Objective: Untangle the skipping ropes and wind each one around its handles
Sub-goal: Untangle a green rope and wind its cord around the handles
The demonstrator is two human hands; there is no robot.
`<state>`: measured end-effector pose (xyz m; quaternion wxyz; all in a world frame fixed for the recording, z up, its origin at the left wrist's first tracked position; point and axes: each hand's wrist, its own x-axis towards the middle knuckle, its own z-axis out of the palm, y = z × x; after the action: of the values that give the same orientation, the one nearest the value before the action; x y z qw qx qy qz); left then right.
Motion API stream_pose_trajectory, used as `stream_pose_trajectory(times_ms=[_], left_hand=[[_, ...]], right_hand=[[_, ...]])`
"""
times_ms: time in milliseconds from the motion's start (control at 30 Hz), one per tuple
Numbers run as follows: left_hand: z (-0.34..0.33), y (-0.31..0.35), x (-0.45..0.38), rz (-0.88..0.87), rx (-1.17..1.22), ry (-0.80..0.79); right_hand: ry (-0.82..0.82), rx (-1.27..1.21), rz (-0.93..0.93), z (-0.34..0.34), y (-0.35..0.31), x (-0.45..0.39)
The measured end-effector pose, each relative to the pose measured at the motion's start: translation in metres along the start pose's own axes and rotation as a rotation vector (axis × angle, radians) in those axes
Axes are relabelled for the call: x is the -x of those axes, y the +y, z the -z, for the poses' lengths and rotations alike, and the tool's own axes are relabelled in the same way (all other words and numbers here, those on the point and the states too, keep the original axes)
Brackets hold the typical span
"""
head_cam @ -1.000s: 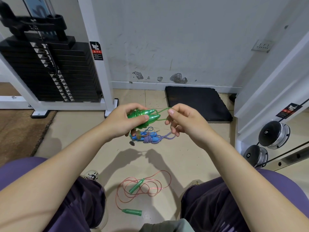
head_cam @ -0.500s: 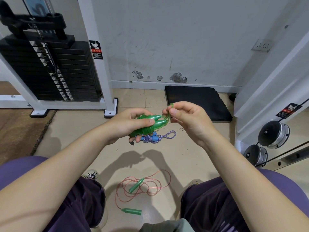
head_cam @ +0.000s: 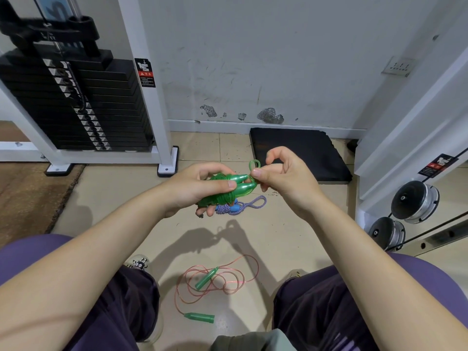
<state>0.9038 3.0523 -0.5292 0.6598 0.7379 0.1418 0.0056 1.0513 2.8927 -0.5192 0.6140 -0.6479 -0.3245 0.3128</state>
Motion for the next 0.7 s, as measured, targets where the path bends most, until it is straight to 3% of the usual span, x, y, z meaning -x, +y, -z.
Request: stream_pose_trajectory(times_ms=[433, 700], left_hand=[[0.0002, 0.001, 0.0018, -0.002, 0.008, 0.008], [0.0033, 0.0023, 0.0047, -0.026, 0.02, -0.01]], right_hand=[[-0.148, -0.094, -0.043, -0.0007, 0.0034, 0.0001], [-0.109, -0.05, -0.041, 0.008, 0.0018, -0.0012]])
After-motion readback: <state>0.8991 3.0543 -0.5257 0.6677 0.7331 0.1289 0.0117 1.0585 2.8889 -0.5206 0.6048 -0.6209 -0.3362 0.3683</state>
